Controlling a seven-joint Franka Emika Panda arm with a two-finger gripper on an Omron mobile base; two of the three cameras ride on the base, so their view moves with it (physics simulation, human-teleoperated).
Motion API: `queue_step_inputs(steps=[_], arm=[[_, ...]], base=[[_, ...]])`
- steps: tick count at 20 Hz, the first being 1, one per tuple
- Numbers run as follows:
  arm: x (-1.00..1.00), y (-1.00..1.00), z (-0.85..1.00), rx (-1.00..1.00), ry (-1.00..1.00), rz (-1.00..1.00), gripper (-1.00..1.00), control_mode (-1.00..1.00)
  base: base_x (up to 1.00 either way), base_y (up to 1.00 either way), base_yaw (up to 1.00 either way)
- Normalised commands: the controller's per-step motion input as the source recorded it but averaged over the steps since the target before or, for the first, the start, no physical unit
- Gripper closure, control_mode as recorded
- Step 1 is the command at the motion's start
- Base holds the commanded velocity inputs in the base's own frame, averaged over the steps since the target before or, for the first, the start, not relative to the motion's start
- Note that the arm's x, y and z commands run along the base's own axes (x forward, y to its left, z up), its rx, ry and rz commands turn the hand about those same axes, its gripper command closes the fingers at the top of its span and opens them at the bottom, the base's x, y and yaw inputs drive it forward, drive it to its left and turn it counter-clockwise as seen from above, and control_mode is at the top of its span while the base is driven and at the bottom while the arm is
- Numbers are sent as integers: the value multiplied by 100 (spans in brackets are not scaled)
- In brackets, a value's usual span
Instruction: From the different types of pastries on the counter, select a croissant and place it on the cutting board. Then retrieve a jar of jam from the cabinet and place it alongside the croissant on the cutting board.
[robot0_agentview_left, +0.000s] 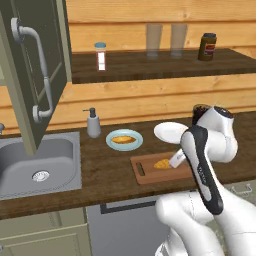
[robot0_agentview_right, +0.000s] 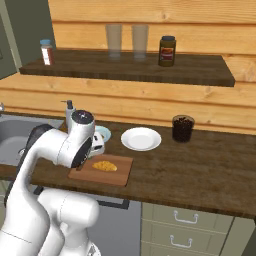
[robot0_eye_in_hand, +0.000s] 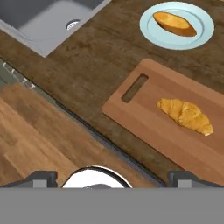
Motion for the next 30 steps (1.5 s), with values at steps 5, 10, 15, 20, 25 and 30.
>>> queue_step_inputs(steps=[5, 10, 15, 20, 25, 30], arm=[[-23, 26, 16, -8, -3, -58, -100, -100], [-18, 0, 46, 0, 0, -6, -100, -100], [-21, -1, 84, -5, 2, -11, -100, -100], [0, 0, 0, 0, 0, 0, -100, -100], [0, 0, 0, 0, 0, 0, -100, -100], [-3, 0, 0, 0, 0, 0, -100, -100]], base=[[0, 0, 0], [0, 0, 0], [0, 0, 0], [0, 0, 0], [0, 0, 0], [0, 0, 0]])
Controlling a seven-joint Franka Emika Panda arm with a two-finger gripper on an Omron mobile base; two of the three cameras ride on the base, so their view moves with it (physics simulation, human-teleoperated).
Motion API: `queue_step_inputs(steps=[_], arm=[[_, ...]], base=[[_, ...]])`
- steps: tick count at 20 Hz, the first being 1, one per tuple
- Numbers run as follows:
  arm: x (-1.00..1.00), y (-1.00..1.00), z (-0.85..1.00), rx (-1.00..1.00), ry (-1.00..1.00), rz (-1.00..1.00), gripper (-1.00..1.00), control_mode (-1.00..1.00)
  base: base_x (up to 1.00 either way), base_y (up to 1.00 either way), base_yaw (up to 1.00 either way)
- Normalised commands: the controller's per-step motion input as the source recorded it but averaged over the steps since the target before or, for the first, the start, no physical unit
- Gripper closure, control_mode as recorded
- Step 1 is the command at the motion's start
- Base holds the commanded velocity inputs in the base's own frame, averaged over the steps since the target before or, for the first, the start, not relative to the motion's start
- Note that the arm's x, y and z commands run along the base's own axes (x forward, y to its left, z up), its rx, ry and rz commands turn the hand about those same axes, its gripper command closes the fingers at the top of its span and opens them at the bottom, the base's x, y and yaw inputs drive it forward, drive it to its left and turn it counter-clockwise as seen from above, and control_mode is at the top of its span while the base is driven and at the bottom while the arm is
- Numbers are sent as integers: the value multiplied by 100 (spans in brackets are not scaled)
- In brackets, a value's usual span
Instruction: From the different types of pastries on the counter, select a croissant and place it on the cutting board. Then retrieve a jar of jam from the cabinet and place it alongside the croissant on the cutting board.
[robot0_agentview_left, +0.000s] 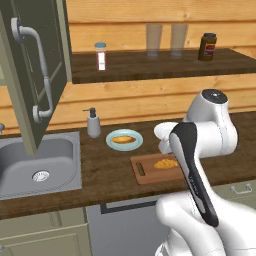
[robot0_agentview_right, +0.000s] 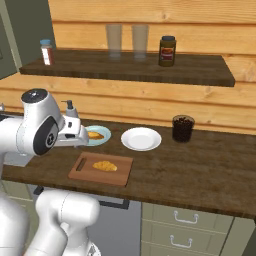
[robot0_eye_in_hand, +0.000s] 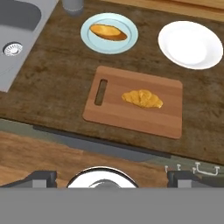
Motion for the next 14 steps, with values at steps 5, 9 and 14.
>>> queue_step_inputs(steps=[5, 9, 14], arm=[[-39, 0, 0, 0, 0, 0, -100, -100], [-19, 0, 0, 0, 0, 0, -100, 100], [0, 0, 0, 0, 0, 0, -100, 100]], base=[[0, 0, 0], [-15, 0, 0], [-35, 0, 0]])
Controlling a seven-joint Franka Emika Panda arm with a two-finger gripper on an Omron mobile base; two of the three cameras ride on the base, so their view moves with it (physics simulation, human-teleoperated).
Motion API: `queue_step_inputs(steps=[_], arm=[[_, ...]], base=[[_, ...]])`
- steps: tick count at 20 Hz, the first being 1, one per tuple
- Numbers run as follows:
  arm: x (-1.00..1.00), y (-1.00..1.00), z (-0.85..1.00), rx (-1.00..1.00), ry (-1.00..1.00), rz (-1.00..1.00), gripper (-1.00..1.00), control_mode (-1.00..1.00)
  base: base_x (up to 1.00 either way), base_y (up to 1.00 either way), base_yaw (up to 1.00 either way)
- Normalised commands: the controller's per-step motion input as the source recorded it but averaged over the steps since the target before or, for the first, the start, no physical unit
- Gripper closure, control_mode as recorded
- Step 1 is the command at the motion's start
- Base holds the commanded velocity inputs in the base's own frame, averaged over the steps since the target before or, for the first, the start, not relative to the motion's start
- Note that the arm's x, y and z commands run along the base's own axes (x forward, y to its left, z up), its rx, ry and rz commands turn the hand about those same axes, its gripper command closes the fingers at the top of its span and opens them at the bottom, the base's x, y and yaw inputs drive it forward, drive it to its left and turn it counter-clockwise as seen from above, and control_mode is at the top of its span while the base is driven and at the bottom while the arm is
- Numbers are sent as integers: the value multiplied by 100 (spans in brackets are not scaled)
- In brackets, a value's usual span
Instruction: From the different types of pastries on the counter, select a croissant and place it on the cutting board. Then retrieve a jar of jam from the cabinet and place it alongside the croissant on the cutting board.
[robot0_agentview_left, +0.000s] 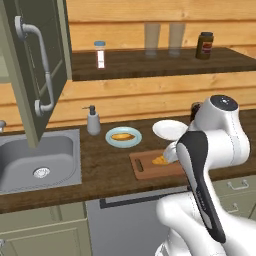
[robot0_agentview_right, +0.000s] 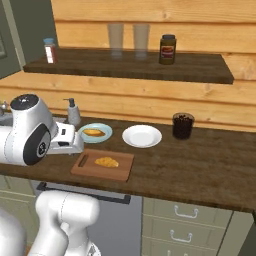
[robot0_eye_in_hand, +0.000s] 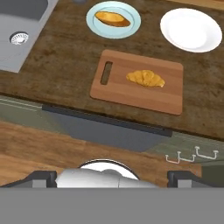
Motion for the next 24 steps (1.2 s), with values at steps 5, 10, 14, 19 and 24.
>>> queue_step_inputs(steps=[5, 10, 14, 19, 24], arm=[[0, 0, 0, 0, 0, 0, -100, 100], [0, 0, 0, 0, 0, 0, -100, 100], [0, 0, 0, 0, 0, 0, -100, 100], [0, 0, 0, 0, 0, 0, -100, 100], [0, 0, 0, 0, 0, 0, -100, 100]], base=[[-45, 0, -2], [-95, 0, -1], [-62, 27, 0], [-9, 97, 0], [-7, 100, 0]])
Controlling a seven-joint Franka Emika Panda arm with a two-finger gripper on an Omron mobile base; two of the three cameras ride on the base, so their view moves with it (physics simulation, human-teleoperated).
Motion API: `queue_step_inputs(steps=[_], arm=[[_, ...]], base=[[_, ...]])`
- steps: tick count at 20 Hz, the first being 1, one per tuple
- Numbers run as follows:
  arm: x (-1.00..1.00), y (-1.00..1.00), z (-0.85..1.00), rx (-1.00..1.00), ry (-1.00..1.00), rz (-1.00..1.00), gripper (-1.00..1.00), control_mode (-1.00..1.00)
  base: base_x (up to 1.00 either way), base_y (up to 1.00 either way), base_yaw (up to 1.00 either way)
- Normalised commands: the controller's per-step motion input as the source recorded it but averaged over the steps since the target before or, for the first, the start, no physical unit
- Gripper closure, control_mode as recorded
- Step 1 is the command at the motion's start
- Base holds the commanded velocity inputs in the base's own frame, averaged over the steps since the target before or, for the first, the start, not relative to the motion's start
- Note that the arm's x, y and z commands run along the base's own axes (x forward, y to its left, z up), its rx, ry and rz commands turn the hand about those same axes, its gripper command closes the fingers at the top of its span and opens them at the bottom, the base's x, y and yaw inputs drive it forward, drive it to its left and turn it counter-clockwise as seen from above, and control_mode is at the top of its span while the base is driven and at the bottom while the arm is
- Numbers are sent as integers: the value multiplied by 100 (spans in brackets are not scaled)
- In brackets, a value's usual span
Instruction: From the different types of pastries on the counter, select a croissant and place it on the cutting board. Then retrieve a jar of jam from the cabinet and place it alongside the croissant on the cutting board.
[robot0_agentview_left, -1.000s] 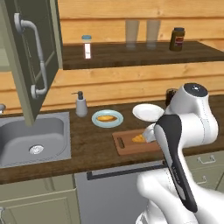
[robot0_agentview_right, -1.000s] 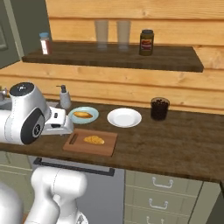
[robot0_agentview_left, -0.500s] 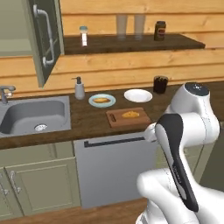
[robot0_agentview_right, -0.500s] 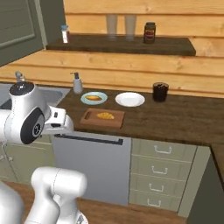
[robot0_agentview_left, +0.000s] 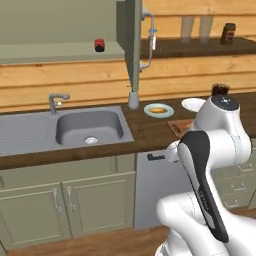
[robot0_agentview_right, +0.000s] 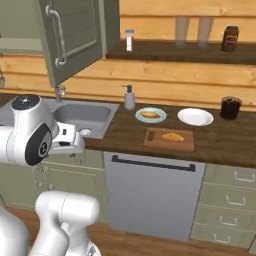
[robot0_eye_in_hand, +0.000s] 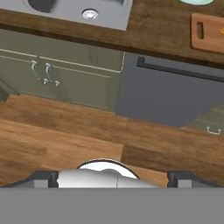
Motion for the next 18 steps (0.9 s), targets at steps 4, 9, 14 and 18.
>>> queue_step_inputs(steps=[4, 9, 14, 18], arm=[[0, 0, 0, 0, 0, 0, -100, 100], [0, 0, 0, 0, 0, 0, -100, 100], [0, 0, 0, 0, 0, 0, -100, 100], [0, 0, 0, 0, 0, 0, -100, 100]], base=[[-11, 100, 0], [0, 100, 0], [90, 19, -12], [20, -15, 0]])
